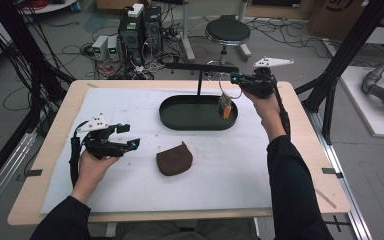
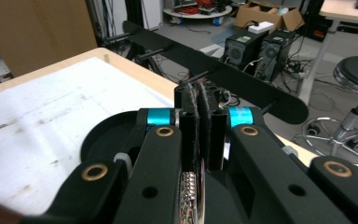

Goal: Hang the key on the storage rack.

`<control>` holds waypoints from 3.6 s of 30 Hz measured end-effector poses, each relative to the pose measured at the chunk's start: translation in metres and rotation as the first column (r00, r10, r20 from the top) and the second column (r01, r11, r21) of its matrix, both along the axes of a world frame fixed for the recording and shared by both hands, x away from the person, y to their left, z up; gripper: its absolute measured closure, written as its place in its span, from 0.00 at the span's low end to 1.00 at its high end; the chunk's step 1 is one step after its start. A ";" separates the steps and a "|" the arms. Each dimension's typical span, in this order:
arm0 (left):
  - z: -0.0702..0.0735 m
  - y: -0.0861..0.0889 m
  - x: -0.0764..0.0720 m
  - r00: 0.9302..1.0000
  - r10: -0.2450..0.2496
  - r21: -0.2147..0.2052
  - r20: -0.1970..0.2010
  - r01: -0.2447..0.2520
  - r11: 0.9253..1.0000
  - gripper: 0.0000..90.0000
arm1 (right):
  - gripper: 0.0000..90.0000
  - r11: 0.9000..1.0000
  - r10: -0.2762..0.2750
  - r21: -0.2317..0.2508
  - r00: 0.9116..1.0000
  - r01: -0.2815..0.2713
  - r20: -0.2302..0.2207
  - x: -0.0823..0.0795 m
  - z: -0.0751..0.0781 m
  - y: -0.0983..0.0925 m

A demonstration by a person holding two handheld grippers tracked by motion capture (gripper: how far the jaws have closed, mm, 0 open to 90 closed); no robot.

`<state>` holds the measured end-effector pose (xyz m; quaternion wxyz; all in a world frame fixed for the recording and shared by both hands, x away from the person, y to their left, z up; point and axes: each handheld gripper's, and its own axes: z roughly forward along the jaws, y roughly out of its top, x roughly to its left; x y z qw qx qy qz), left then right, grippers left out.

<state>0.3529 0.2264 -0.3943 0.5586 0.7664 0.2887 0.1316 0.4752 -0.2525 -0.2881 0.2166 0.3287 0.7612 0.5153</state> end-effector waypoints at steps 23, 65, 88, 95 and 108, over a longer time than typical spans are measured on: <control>-0.001 -0.002 0.001 1.000 -0.006 -0.001 -0.005 0.006 1.000 0.27 | 0.98 0.998 -0.063 -0.001 0.997 0.063 -0.034 0.030 -0.017 -0.010; -0.001 0.000 0.000 1.000 -0.008 -0.002 -0.008 0.008 1.000 0.27 | 0.97 0.995 -0.101 -0.027 0.994 0.099 -0.052 0.034 -0.021 -0.016; -0.001 0.001 -0.002 1.000 -0.008 -0.001 -0.004 0.008 1.000 0.27 | 0.66 0.994 -0.101 -0.033 0.995 0.101 0.018 -0.006 0.005 -0.034; 0.000 -0.001 -0.003 1.000 -0.010 0.006 -0.001 0.010 1.000 0.27 | 0.58 0.997 -0.073 -0.034 0.997 0.073 0.006 -0.030 0.002 -0.041; -0.002 -0.004 -0.003 0.999 0.031 0.032 0.017 -0.032 0.999 0.26 | 0.47 0.999 -0.020 0.028 0.998 0.019 0.052 -0.086 -0.015 -0.055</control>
